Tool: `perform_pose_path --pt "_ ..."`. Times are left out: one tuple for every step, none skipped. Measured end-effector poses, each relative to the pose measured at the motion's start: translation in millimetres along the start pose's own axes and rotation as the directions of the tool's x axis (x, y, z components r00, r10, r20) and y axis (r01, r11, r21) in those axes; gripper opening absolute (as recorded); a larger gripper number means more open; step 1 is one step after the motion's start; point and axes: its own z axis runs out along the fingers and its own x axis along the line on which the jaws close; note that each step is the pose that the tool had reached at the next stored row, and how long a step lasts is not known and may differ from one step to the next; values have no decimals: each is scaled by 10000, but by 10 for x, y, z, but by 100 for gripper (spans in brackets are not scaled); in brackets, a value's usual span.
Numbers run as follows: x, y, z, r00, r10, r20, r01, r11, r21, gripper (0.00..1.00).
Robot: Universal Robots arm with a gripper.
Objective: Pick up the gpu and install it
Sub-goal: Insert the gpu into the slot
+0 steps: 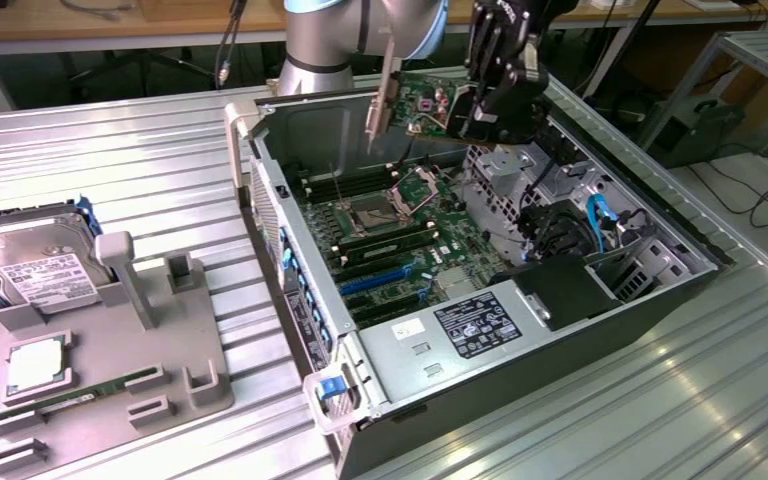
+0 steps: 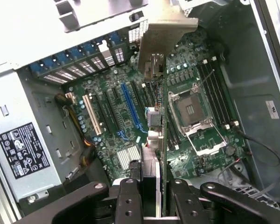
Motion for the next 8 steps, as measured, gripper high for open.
perform_pose_path --pt "0 0 0 9999 -143 -5 143 9999 -3 28" --pt "0 0 0 9996 -279 -11 279 9996 -5 28" --pt "0 0 1 9991 -420 -16 420 9991 -8 28" --pt "0 0 1 9984 -558 -22 558 9984 -11 28" --pt "0 0 1 9976 -688 -27 688 9976 -13 28" --pt "0 0 1 9966 -825 -32 825 9966 -16 28" --pt "0 0 1 9954 -961 -37 961 9954 -19 28" --pt "0 0 2 9941 -1086 -42 1086 9941 -22 28"
